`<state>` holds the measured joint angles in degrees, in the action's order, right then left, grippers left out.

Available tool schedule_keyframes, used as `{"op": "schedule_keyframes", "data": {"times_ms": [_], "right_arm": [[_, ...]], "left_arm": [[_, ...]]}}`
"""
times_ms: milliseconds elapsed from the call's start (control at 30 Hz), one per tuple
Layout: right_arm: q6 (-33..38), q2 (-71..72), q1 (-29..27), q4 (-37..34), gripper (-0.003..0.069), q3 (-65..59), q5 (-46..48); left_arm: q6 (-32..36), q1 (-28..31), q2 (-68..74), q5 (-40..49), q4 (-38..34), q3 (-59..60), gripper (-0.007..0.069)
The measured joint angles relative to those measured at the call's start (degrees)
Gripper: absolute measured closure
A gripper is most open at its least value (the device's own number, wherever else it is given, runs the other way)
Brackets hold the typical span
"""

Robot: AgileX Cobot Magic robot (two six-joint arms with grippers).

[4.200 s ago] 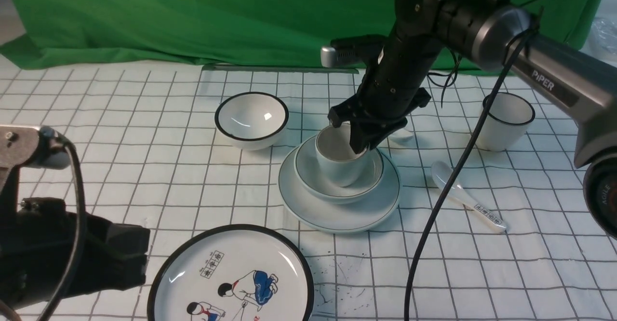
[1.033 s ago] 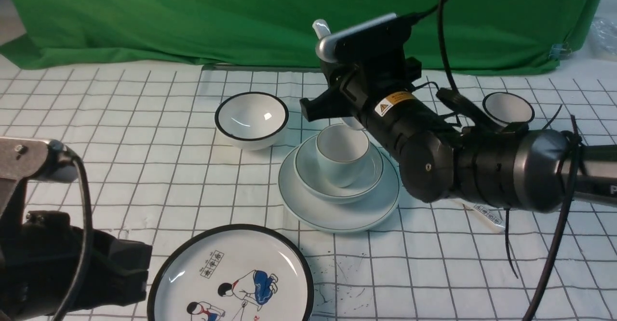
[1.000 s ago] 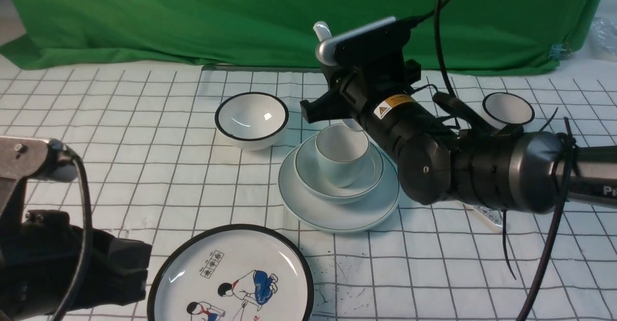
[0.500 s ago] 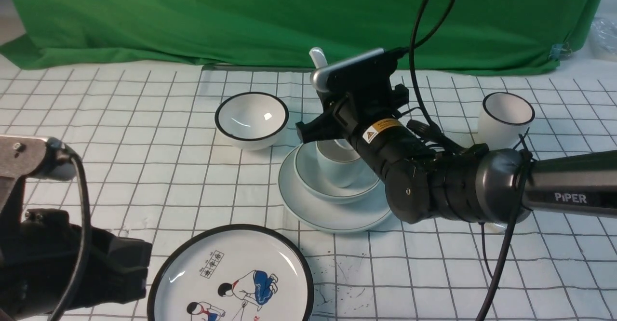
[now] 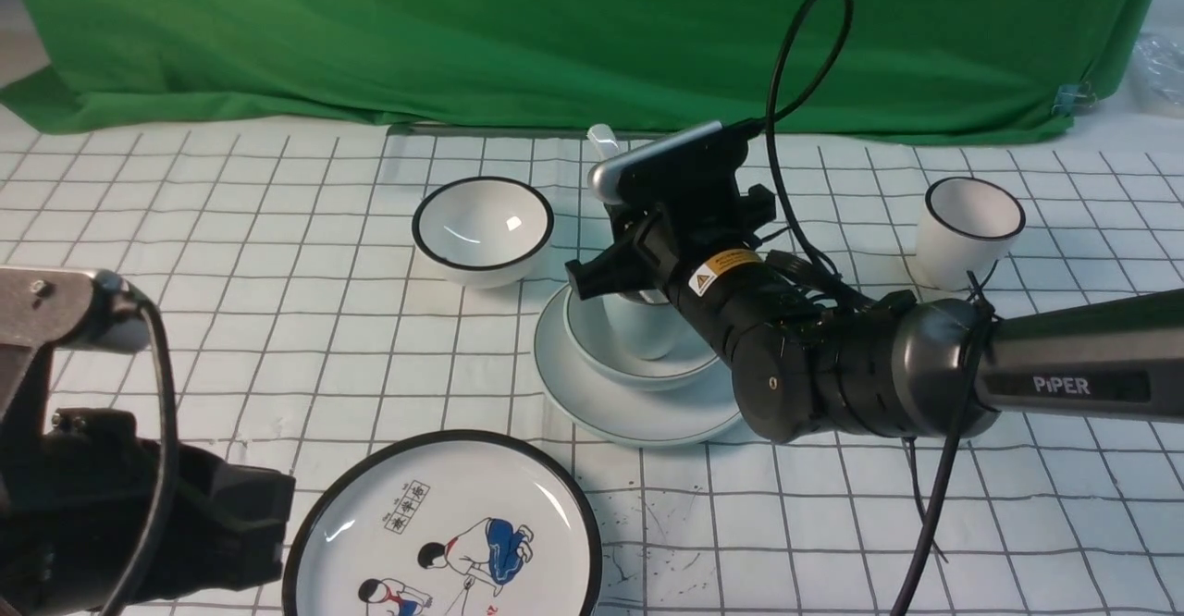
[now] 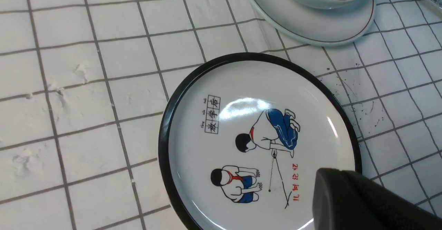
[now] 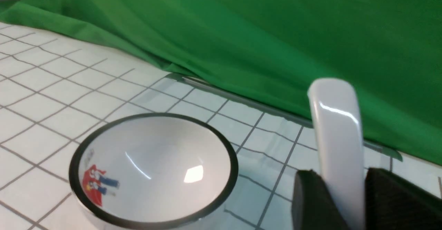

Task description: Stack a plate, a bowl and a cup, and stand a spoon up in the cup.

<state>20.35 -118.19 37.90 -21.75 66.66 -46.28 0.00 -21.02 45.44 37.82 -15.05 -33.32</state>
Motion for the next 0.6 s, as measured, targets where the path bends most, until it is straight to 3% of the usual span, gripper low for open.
{"op": "schedule_keyframes", "data": {"times_ms": [133, 400, 500, 567, 600], "right_arm": [[0.1, 0.8, 0.0, 0.0, 0.0351, 0.0, 1.3], [4.5, 10.8, 0.0, -0.1, 0.0344, -0.1, 15.7], [10.2, 19.4, -0.2, -0.4, 0.0461, -0.1, 28.2], [10.9, 27.8, -1.5, -0.5, 0.0578, -0.1, 39.8], [10.4, 31.5, -2.6, -0.5, 0.0602, -0.1, 43.9]], "left_arm": [[0.0, 0.0, 0.0, 0.0, 0.0, 0.0, 0.0624], [0.0, 0.0, 0.0, -0.1, 0.0, 0.0, 0.0624], [0.0, 0.0, 0.0, -0.4, 0.1, 0.0, 0.0624], [0.0, 0.0, 0.0, -0.4, 0.1, 0.0, 0.0624], [0.0, 0.0, 0.0, -0.5, 0.1, 0.0, 0.0624]]}}
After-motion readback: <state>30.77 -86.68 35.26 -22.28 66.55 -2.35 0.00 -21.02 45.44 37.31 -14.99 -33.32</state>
